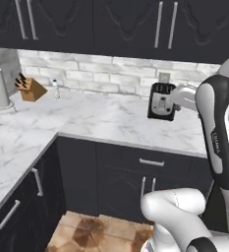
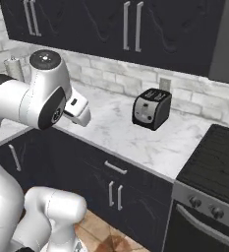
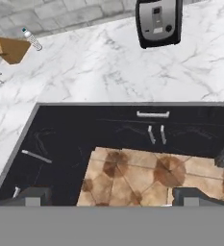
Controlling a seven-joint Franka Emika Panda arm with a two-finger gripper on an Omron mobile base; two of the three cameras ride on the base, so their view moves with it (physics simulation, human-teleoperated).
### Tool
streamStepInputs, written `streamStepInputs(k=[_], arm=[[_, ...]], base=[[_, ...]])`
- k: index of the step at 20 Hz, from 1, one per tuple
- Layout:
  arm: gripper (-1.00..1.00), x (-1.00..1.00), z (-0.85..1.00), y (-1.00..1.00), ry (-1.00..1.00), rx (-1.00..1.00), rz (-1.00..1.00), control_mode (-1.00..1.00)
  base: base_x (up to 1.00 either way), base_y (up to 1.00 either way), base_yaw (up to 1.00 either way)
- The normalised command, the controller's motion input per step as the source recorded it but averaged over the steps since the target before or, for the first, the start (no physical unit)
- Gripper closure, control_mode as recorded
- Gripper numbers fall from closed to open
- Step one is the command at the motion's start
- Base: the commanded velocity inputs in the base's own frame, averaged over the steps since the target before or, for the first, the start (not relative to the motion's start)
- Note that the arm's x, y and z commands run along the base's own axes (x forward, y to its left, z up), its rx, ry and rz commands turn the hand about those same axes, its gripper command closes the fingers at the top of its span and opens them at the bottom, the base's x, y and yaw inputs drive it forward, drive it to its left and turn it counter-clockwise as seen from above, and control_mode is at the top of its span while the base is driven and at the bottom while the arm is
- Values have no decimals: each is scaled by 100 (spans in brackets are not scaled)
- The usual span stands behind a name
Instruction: Place the drinks on the dining counter in a tight cluster.
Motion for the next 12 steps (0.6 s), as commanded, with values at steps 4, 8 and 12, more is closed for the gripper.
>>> streamStepInputs(k=[4,8,12], arm=[[-100,0,0,0,0,0,0,100],[-100,0,0,0,0,0,0,100],[-100,0,0,0,0,0,0,100]], base=[[69,59,-26],[21,53,-7],[19,59,4]])
